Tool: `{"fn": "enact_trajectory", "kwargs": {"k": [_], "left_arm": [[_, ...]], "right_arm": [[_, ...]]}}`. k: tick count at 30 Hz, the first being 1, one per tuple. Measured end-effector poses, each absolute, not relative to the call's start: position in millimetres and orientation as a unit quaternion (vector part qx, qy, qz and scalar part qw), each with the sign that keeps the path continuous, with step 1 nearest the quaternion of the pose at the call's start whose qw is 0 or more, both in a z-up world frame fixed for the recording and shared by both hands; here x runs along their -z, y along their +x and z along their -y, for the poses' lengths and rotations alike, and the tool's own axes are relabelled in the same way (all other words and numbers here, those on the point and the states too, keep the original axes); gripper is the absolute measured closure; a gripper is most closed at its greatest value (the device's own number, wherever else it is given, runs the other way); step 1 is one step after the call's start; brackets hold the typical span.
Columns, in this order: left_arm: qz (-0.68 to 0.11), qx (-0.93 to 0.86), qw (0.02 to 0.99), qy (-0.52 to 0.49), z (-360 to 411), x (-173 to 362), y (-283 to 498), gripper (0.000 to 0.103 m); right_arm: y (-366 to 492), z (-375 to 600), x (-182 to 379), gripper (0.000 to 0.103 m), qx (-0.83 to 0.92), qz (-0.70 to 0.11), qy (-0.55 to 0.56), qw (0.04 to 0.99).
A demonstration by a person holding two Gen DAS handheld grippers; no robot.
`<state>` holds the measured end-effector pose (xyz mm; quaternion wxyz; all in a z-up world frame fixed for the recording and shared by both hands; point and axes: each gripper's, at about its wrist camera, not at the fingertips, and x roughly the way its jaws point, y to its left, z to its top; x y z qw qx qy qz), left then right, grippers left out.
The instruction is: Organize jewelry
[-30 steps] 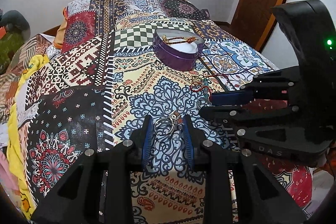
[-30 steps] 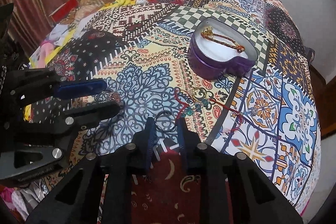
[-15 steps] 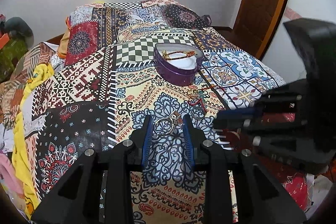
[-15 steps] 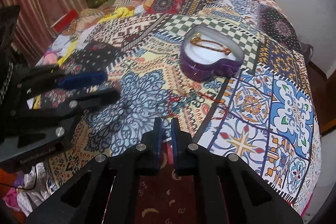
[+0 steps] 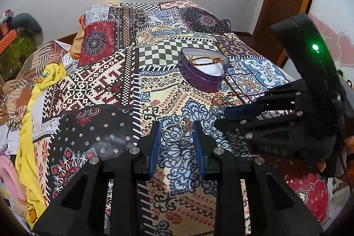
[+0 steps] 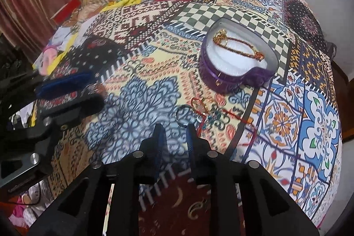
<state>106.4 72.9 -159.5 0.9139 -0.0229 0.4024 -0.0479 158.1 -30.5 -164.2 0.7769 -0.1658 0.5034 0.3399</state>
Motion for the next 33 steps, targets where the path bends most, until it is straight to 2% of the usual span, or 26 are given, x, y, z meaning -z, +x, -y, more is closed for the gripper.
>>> {"fn": "enact_trajectory", "kwargs": {"k": [5, 7, 9, 11, 16, 18, 19, 33], "left_arm": [[-0.4, 0.05, 0.915, -0.026, -74.1, 160.1, 108.2, 0.075], [-0.4, 0.051, 0.915, -0.028, -74.0, 160.5, 109.1, 0.075], [-0.4, 0.051, 0.915, -0.029, -74.0, 161.5, 110.6, 0.075], [-0.4, 0.051, 0.915, -0.028, -74.2, 162.1, 111.1, 0.075], [-0.401, 0.046, 0.915, -0.027, -75.8, 164.1, 113.9, 0.075], [-0.401, 0.045, 0.915, -0.028, -76.9, 164.1, 114.1, 0.075], [-0.401, 0.044, 0.915, -0.027, -76.6, 163.9, 114.2, 0.075], [-0.385, 0.049, 0.921, -0.023, -65.8, 146.4, 127.8, 0.075]], "right_arm": [[165.5, 28.8, 165.0, 0.083, -0.336, -0.507, -0.164, 0.777], [167.8, 28.6, 165.2, 0.078, -0.332, -0.507, -0.164, 0.778], [170.3, 29.0, 164.8, 0.064, -0.327, -0.505, -0.162, 0.782], [173.1, 30.0, 164.9, 0.063, -0.329, -0.504, -0.156, 0.783], [177.5, 30.2, 167.0, 0.064, -0.341, -0.504, -0.14, 0.781], [178.8, 30.3, 167.4, 0.082, -0.342, -0.504, -0.137, 0.781], [179.2, 30.5, 167.1, 0.083, -0.343, -0.505, -0.134, 0.78], [158.2, 53.1, 131.9, 0.083, -0.334, -0.439, -0.139, 0.823]]}}
